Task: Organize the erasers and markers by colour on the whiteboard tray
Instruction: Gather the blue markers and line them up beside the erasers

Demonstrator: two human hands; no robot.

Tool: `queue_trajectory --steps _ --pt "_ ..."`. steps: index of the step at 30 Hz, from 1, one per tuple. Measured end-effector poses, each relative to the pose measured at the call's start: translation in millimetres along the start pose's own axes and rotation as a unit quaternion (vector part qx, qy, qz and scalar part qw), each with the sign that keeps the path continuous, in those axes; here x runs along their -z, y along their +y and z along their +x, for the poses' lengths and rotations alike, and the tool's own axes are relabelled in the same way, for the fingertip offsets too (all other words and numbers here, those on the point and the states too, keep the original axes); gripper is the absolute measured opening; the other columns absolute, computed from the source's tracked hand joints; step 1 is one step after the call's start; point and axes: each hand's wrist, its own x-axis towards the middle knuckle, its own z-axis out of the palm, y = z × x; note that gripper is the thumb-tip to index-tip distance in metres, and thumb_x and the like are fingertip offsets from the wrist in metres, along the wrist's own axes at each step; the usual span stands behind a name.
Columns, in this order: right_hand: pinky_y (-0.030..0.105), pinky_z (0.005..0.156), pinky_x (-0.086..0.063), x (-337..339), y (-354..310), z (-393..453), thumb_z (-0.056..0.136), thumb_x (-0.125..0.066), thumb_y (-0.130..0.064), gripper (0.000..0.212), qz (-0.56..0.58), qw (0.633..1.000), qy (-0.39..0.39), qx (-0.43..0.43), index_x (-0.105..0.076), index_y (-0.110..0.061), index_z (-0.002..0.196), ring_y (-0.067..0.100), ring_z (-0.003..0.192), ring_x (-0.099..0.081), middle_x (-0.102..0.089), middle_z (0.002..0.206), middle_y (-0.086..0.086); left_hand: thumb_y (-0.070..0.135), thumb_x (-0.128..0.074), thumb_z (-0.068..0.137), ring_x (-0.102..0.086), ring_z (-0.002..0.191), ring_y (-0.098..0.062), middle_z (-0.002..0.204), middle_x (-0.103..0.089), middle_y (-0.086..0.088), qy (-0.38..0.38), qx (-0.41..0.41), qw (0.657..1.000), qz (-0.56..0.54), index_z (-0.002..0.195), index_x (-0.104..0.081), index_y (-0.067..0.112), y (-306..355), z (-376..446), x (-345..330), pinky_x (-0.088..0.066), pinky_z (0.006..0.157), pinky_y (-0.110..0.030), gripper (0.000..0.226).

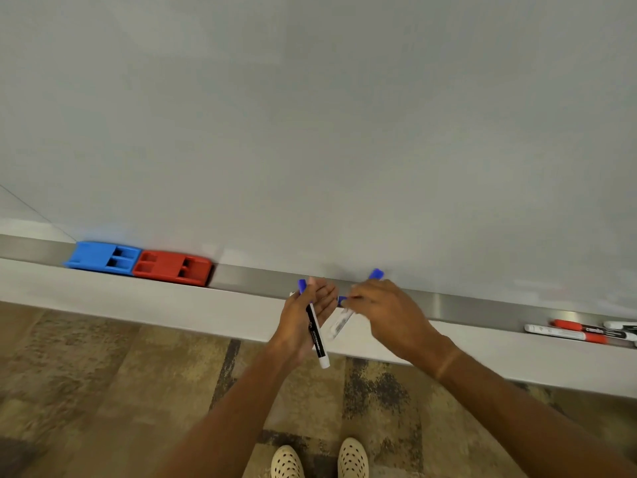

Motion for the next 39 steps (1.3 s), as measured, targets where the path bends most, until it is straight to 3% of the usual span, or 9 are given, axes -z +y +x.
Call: queue_trajectory --steps 4,7,11,19,23,26,30,34,39 --pt "0.037 0.078 -0.058 7.7 -16.2 14.4 0.074 -0.065 0.001 0.029 0.023 0.988 -0.071 0.135 -0.071 -0.012 0.100 0.024 0.102 -0.064 -0.069 0.105 0.005 0.035 -0.041 0.102 -0.070 0.091 -0.020 0.106 -0.071 -0.011 -0.033 0.060 0.998 -0.005 0.118 -0.063 0.003 2.0 -8.1 0.4 -0.056 0.078 -0.027 0.042" --pt "0.034 0.080 -0.055 5.3 -14.5 19.1 0.087 -0.058 -0.015 0.018 0.027 0.975 -0.145 0.163 -0.067 -0.014 0.103 0.020 0.107 -0.057 -0.064 0.111 0.002 0.036 -0.042 0.101 -0.070 0.092 -0.021 0.106 -0.072 -0.012 -0.045 0.100 0.994 -0.015 0.117 -0.066 0.004 3.4 -11.4 3.7 -0.055 0.079 -0.029 0.043" --pt "0.023 0.071 -0.054 4.6 -15.4 22.6 0.073 -0.078 -0.010 0.029 -0.001 0.962 -0.162 0.222 -0.069 -0.019 0.099 0.016 0.096 -0.060 -0.065 0.102 -0.001 0.036 -0.045 0.099 -0.067 0.094 -0.022 0.110 -0.069 -0.012 -0.038 0.124 0.991 -0.033 0.121 -0.066 0.003 3.3 -12.5 9.1 -0.055 0.077 -0.029 0.045" --pt "0.031 0.089 -0.053 -16.7 -21.8 20.4 0.085 -0.064 -0.006 0.018 0.005 0.962 -0.138 0.236 -0.068 -0.014 0.101 0.019 0.100 -0.062 -0.067 0.108 0.003 0.029 -0.055 0.092 -0.066 0.101 -0.026 0.125 -0.065 -0.017 -0.053 0.108 0.992 -0.049 0.120 -0.061 0.003 0.7 -13.3 13.8 -0.053 0.083 -0.034 0.040" --pt "0.024 0.094 -0.048 -14.3 -20.8 18.7 0.086 -0.053 -0.004 0.024 0.108 0.979 -0.088 0.151 -0.070 -0.014 0.101 0.016 0.107 -0.060 -0.068 0.112 0.002 0.026 -0.056 0.091 -0.068 0.087 -0.023 0.103 -0.069 -0.013 -0.034 0.093 0.991 -0.088 0.104 -0.067 0.005 4.2 -12.6 16.7 -0.055 0.077 -0.030 0.027" --pt "0.025 0.086 -0.051 -9.0 -11.4 27.7 0.083 -0.050 0.003 0.032 0.179 0.983 -0.021 -0.032 -0.070 -0.014 0.100 0.012 0.093 -0.061 -0.068 0.100 0.000 0.021 -0.055 0.094 -0.070 0.098 -0.028 0.110 -0.070 -0.020 -0.014 0.069 0.988 -0.138 0.113 -0.061 -0.002 7.7 -10.2 24.2 -0.058 0.085 -0.035 0.031" --pt "0.024 0.080 -0.045 -20.7 12.9 35.4 0.088 -0.058 -0.009 0.021 0.120 0.969 -0.096 -0.192 -0.068 -0.012 0.107 0.019 0.091 -0.059 -0.065 0.100 0.004 0.016 -0.050 0.098 -0.067 0.110 -0.032 0.120 -0.066 -0.025 -0.002 0.056 0.983 -0.176 0.120 -0.056 -0.006 10.5 -11.6 33.4 -0.056 0.090 -0.037 0.032" --pt "0.027 0.072 -0.049 -31.7 22.2 35.7 0.087 -0.061 -0.021 0.011 0.103 0.953 -0.178 -0.224 -0.069 -0.018 0.094 0.016 0.084 -0.058 -0.063 0.093 0.001 0.016 -0.048 0.100 -0.067 0.110 -0.030 0.119 -0.067 -0.024 -0.001 0.042 0.981 -0.191 0.118 -0.057 -0.006 15.8 -12.2 39.0 -0.055 0.092 -0.037 0.030" --pt "0.028 0.078 -0.049 -36.4 20.1 32.8 0.087 -0.066 -0.024 0.022 0.088 0.945 -0.233 -0.211 -0.067 -0.017 0.108 0.017 0.084 -0.058 -0.065 0.098 0.006 0.017 -0.046 0.100 -0.068 0.107 -0.030 0.118 -0.067 -0.024 0.008 0.028 0.980 -0.195 0.115 -0.059 -0.006 20.0 -12.0 43.7 -0.054 0.092 -0.038 0.030"
